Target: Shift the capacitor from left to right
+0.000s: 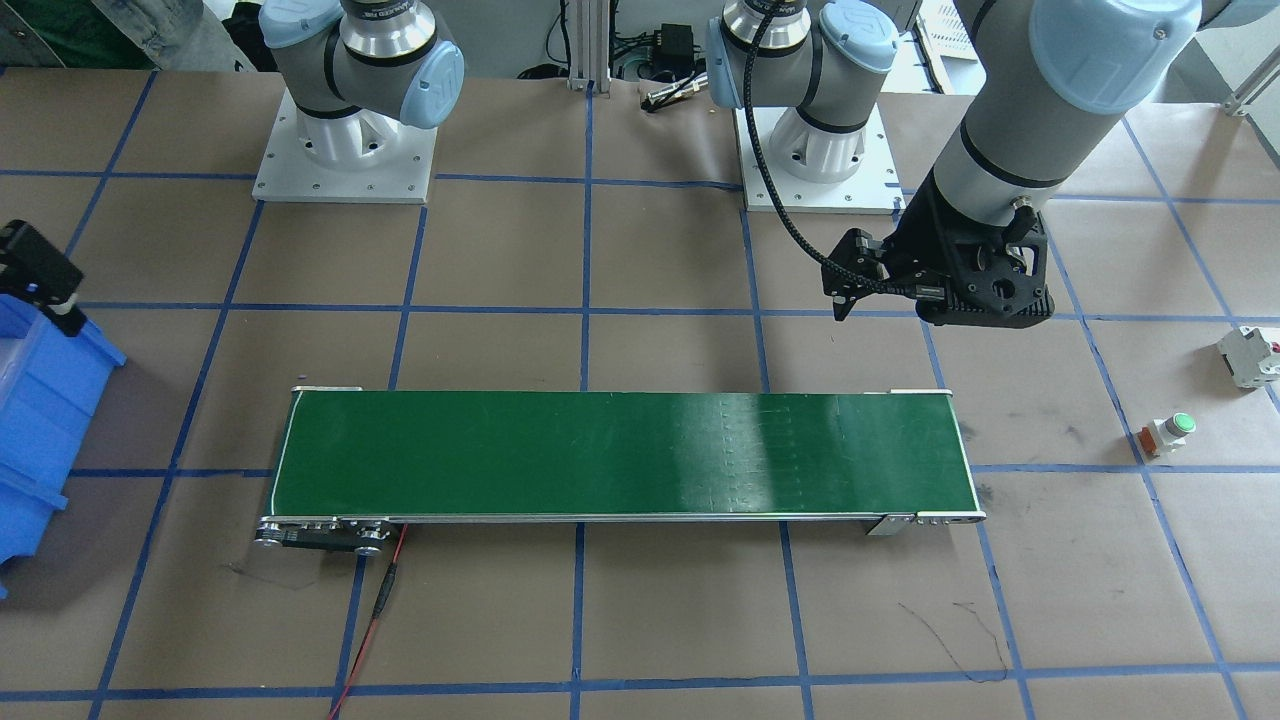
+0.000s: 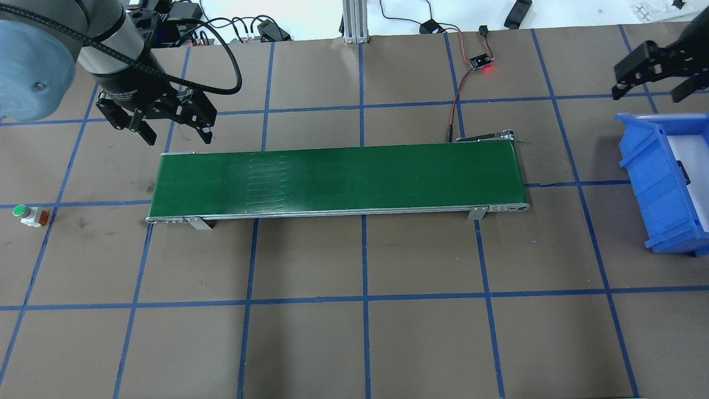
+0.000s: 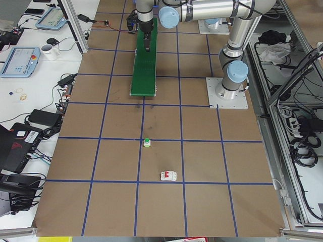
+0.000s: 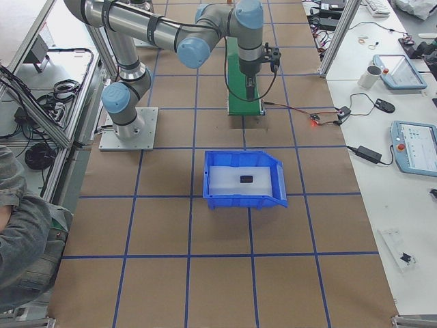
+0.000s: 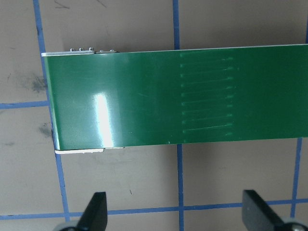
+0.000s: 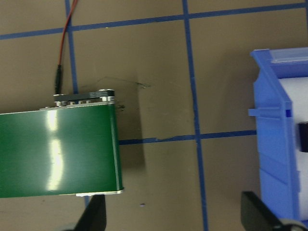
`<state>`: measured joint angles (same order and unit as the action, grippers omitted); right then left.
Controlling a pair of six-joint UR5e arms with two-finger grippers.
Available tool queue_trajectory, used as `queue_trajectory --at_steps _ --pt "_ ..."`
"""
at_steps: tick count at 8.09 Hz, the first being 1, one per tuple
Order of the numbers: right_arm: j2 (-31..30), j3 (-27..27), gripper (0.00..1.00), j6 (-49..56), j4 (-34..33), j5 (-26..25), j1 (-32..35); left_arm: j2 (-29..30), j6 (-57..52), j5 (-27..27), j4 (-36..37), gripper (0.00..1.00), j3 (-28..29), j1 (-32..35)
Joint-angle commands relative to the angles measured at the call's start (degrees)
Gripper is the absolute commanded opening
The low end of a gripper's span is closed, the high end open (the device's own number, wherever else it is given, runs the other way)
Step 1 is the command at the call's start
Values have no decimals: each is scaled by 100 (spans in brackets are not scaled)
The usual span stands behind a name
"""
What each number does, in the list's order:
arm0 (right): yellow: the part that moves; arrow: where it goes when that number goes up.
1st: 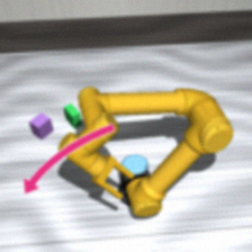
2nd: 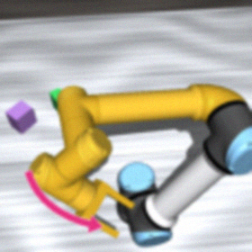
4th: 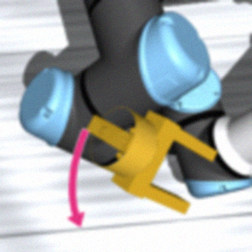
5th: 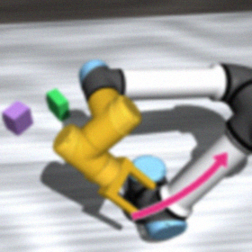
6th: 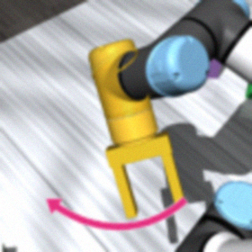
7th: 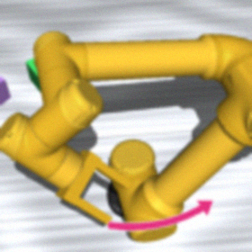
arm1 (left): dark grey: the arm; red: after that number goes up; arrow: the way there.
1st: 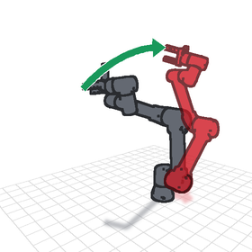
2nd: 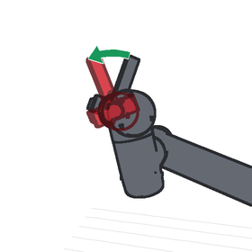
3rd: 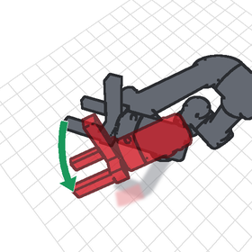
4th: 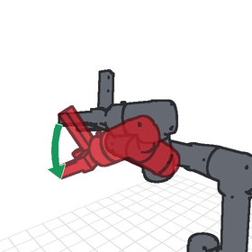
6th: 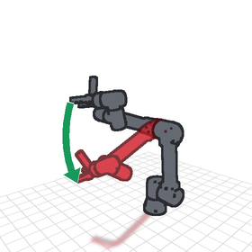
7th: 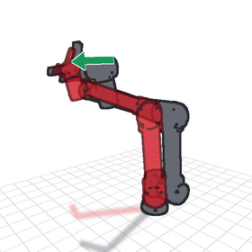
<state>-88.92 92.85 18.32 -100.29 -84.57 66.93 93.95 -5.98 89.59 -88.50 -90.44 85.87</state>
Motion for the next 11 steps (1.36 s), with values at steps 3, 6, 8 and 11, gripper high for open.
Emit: queue_trajectory --at_steps 3,6,8,11 --pt "23 67 100 -2224 -26 -286 2172 1 0 -3 0 100 0 0" --pt "164 58 100 -2395 -44 -332 2281 10 0 -11 0 100 9 0" --pt "165 58 100 -2403 -52 -332 2281 18 0 -3 0 100 9 0" --pt "173 40 100 -2403 -61 -332 2281 19 0 -3 0 100 0 0"
